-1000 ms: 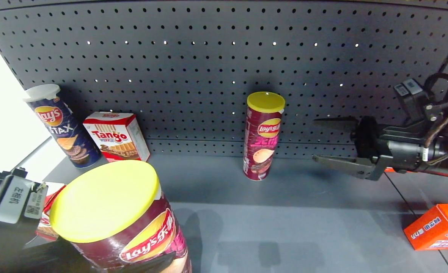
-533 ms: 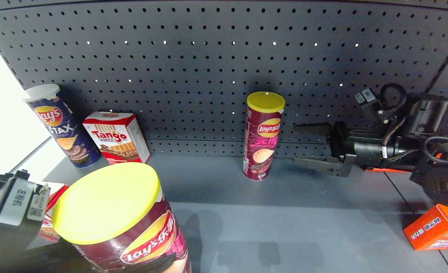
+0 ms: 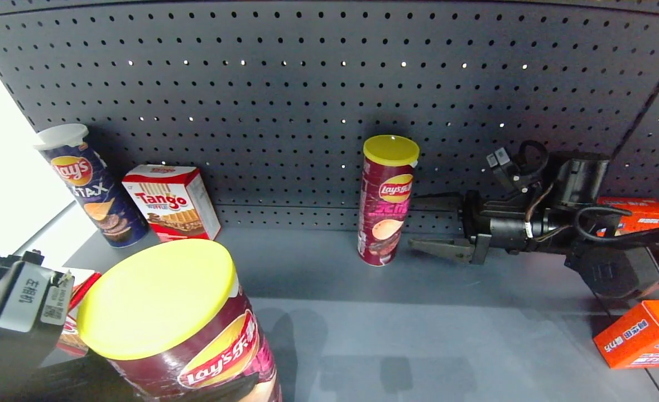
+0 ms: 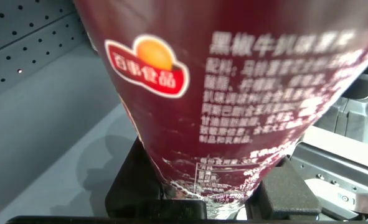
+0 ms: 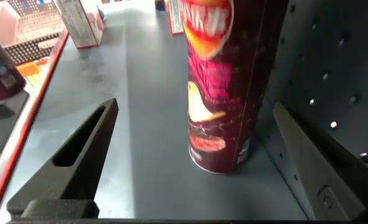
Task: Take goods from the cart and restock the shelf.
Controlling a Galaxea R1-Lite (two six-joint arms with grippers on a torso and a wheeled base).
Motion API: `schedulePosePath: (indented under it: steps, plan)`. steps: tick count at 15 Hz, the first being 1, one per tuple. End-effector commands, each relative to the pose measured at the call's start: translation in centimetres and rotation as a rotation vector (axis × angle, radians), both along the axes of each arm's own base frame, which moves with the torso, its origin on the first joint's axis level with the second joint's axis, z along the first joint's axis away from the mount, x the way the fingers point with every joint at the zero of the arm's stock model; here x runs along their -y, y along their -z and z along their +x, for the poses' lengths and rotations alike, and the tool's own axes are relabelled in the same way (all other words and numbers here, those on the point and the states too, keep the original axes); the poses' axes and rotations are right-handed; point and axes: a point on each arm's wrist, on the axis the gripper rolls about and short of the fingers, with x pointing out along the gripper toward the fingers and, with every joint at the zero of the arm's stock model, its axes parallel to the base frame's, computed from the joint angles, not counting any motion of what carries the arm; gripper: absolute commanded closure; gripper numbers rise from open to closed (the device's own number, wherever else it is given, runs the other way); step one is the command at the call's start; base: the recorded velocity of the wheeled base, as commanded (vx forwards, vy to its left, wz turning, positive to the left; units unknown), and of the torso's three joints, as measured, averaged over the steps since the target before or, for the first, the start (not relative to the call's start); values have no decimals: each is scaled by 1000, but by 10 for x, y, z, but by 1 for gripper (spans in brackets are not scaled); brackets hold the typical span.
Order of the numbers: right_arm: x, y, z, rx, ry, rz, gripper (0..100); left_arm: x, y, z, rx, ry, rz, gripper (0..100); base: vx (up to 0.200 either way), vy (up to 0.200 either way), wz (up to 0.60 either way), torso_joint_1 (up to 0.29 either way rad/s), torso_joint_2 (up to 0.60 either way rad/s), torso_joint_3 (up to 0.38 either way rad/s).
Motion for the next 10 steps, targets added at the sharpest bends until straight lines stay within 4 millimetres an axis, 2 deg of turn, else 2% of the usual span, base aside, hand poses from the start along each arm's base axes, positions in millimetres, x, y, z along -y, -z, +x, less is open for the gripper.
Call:
schedulePosePath:
  steps: [1, 10]
  plan:
    - [-2, 11, 7, -18, -2, -10, 0, -2, 0, 2, 0, -19, 0, 100, 0, 0, 0, 0, 0, 0]
    - [-20, 29, 27, -22, -31, -13, 0, -3, 3, 4, -27, -34, -4, 100, 0, 0, 0, 0, 0, 0]
